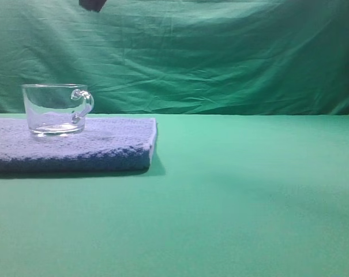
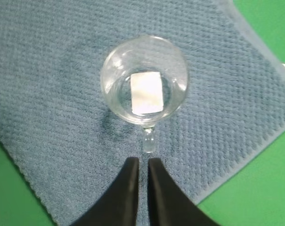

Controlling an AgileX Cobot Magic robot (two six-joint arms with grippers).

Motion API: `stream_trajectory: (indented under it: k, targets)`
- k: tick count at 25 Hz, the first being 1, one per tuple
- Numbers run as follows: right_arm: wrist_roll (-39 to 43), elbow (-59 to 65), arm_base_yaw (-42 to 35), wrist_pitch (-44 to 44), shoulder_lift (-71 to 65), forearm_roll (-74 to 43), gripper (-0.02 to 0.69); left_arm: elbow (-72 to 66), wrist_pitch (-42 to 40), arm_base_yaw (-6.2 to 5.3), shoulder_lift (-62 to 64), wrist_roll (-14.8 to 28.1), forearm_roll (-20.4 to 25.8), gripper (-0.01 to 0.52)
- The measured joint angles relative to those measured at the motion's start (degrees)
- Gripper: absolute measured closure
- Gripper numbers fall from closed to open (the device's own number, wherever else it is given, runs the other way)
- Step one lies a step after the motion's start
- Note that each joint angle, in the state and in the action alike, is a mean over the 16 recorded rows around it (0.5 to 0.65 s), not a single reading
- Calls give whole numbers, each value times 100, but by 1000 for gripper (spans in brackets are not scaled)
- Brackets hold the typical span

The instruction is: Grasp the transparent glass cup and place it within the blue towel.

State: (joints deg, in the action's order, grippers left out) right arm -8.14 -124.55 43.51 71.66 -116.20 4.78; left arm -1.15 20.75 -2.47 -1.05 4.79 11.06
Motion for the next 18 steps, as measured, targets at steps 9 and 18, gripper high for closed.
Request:
stream_trajectory:
  k: [9, 18]
  targets:
    - [-37, 1826, 0, -664, 1232, 484, 665, 0, 0, 0, 0, 0, 0, 514]
    - [-316, 4030, 0, -2023, 2695, 1016, 665, 0, 0, 0, 0, 0, 0, 514]
